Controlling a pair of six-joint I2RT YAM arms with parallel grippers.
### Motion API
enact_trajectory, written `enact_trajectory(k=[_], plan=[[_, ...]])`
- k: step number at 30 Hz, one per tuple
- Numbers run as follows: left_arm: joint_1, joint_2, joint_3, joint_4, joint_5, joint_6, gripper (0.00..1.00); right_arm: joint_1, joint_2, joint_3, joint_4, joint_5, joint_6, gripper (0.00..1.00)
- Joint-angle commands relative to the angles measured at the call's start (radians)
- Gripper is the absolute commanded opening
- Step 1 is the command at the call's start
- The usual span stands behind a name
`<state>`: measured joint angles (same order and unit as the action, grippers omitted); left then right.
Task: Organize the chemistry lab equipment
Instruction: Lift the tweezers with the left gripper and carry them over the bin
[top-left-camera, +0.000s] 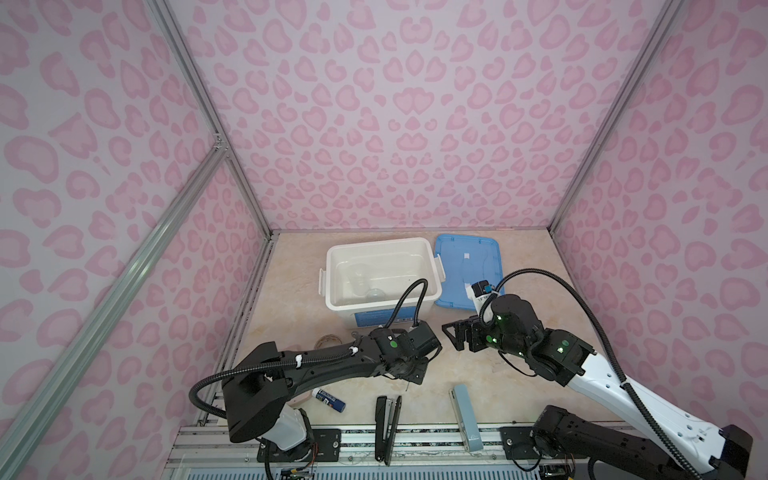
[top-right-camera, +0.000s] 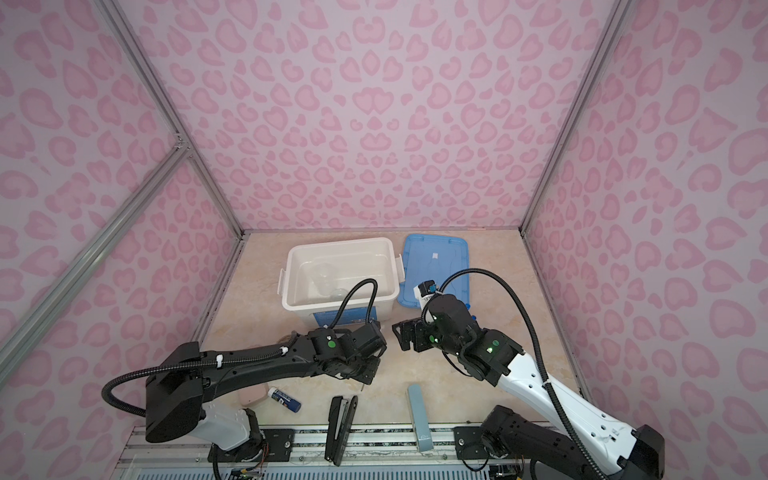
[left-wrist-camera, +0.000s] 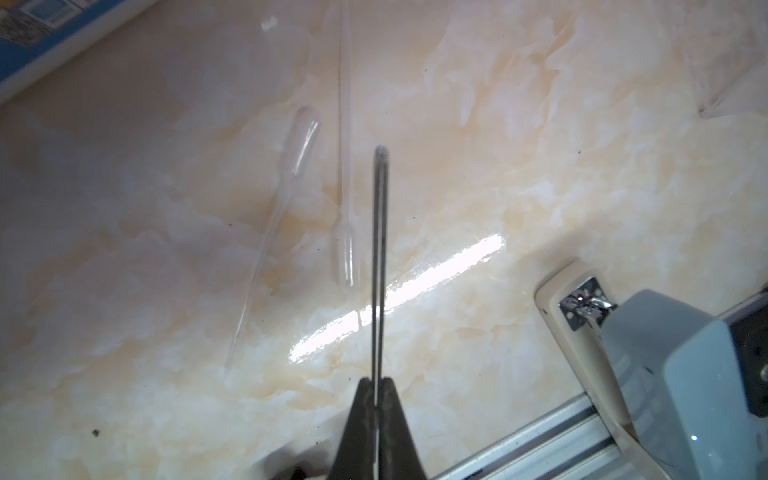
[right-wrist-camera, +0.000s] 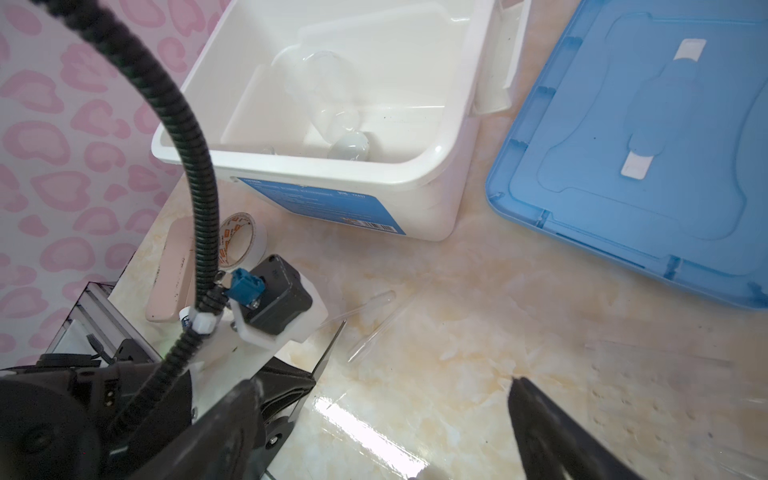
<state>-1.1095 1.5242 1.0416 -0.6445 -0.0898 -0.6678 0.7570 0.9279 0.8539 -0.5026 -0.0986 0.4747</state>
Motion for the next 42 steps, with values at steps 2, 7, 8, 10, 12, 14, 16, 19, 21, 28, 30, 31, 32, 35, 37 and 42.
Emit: enact_trajectory(k=[2, 7, 8, 10, 12, 14, 16, 19, 21, 28, 30, 31, 32, 35, 37, 42], plan=[[0.009, -0.060, 0.110, -0.105, -0.061, 0.023, 0.03, -0.002, -0.024, 0.033, -0.001, 0.032, -0.018, 0.95], [0.108, -0.098, 0.311, -0.219, -0.098, 0.098, 0.03, -0.008, 0.017, 0.125, -0.015, 0.038, -0.061, 0.95], [0.142, -0.096, 0.363, -0.230, -0.097, 0.112, 0.03, -0.011, 0.030, 0.144, -0.009, 0.040, -0.067, 0.95], [0.211, -0.081, 0.447, -0.248, -0.070, 0.130, 0.03, -0.017, 0.063, 0.183, 0.009, 0.038, -0.069, 0.96], [0.270, -0.051, 0.527, -0.254, -0.052, 0.141, 0.03, -0.023, 0.102, 0.227, 0.019, 0.031, -0.080, 0.96], [0.328, -0.006, 0.607, -0.264, -0.050, 0.149, 0.03, -0.025, 0.157, 0.278, 0.020, 0.033, -0.092, 0.96], [0.384, 0.054, 0.688, -0.289, -0.019, 0.149, 0.03, -0.029, 0.206, 0.328, 0.009, 0.034, -0.104, 0.95], [0.442, 0.148, 0.778, -0.302, 0.020, 0.154, 0.03, -0.037, 0.288, 0.391, 0.003, 0.031, -0.124, 0.95], [0.465, 0.221, 0.836, -0.327, 0.021, 0.162, 0.03, -0.050, 0.333, 0.432, 0.003, 0.014, -0.138, 0.95], [0.526, 0.428, 0.928, -0.330, 0.043, 0.153, 0.03, -0.084, 0.464, 0.501, 0.033, -0.061, -0.168, 0.96], [0.530, 0.462, 0.929, -0.321, 0.045, 0.146, 0.03, -0.091, 0.489, 0.507, 0.039, -0.076, -0.167, 0.96], [0.530, 0.476, 0.921, -0.308, 0.043, 0.143, 0.03, -0.093, 0.500, 0.511, 0.040, -0.079, -0.168, 0.95], [0.531, 0.487, 0.907, -0.290, 0.042, 0.140, 0.03, -0.093, 0.511, 0.513, 0.041, -0.079, -0.172, 0.94], [0.540, 0.533, 0.890, -0.274, 0.056, 0.133, 0.03, -0.093, 0.531, 0.510, 0.055, -0.084, -0.174, 0.94], [0.542, 0.542, 0.867, -0.248, 0.055, 0.126, 0.03, -0.092, 0.540, 0.508, 0.063, -0.091, -0.173, 0.94], [0.543, 0.548, 0.795, -0.190, 0.044, 0.115, 0.03, -0.091, 0.552, 0.504, 0.077, -0.103, -0.176, 0.93]])
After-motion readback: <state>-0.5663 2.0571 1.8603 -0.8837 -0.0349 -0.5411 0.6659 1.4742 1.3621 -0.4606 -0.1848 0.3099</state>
